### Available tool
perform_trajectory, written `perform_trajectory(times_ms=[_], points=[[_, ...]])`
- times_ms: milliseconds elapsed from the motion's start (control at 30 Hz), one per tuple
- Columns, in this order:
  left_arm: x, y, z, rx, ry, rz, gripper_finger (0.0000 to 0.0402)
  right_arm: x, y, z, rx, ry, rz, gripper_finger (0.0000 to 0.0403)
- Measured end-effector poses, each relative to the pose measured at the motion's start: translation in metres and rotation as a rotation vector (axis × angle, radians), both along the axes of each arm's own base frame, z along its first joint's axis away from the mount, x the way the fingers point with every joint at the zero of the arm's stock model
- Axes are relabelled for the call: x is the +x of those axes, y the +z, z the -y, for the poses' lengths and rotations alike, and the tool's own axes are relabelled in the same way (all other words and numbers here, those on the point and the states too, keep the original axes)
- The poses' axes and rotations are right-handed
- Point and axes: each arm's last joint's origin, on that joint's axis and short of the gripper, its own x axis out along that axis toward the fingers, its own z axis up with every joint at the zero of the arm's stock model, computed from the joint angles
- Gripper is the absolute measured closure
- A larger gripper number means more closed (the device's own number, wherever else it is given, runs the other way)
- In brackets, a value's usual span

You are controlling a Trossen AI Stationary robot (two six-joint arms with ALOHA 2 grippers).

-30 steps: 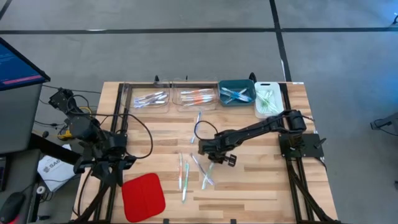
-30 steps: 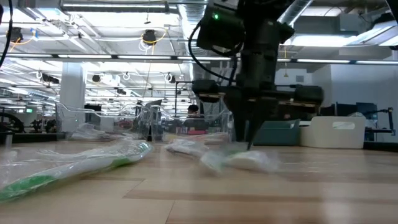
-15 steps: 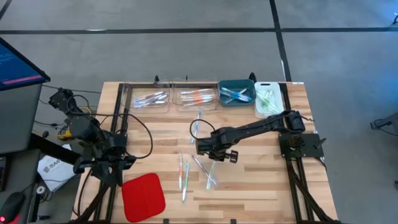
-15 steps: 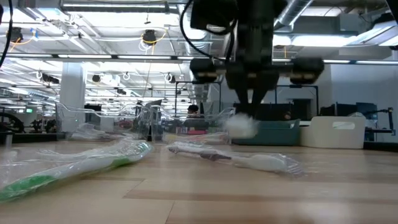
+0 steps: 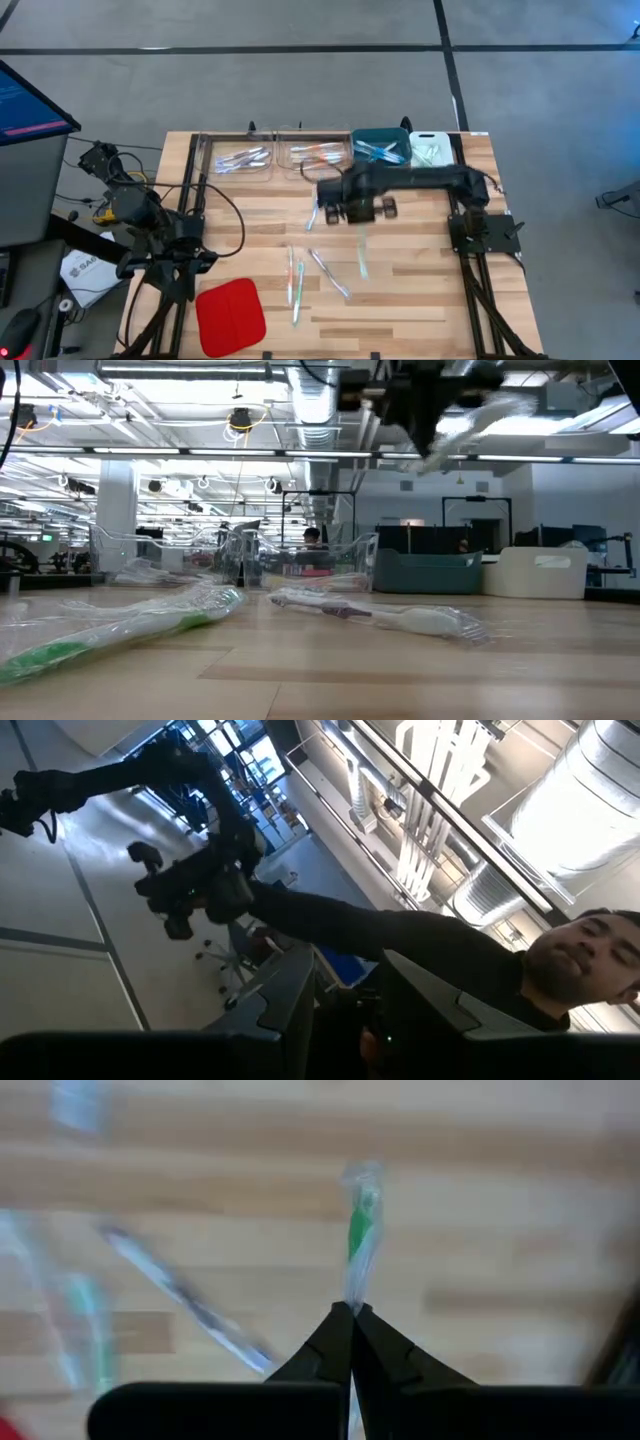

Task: Pick & Place Toothbrushes
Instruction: Put the green toothbrush into the white bin

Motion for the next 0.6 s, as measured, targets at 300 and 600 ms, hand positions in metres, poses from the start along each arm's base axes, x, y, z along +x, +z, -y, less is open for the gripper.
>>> perform_trajectory(times_ms=[300,600], points=[[0.012,0.001,-0.015,0.007,0.121,0.016,0.0293,-0.053,0.054,0.090,-0.198,0.051,0.131,0.0402],[0.037,0.003,-0.072,-0.021,0.541,0.011,0.0293,-0.133,0.057,0.165,-0.256,0.005,0.051,0.0403]])
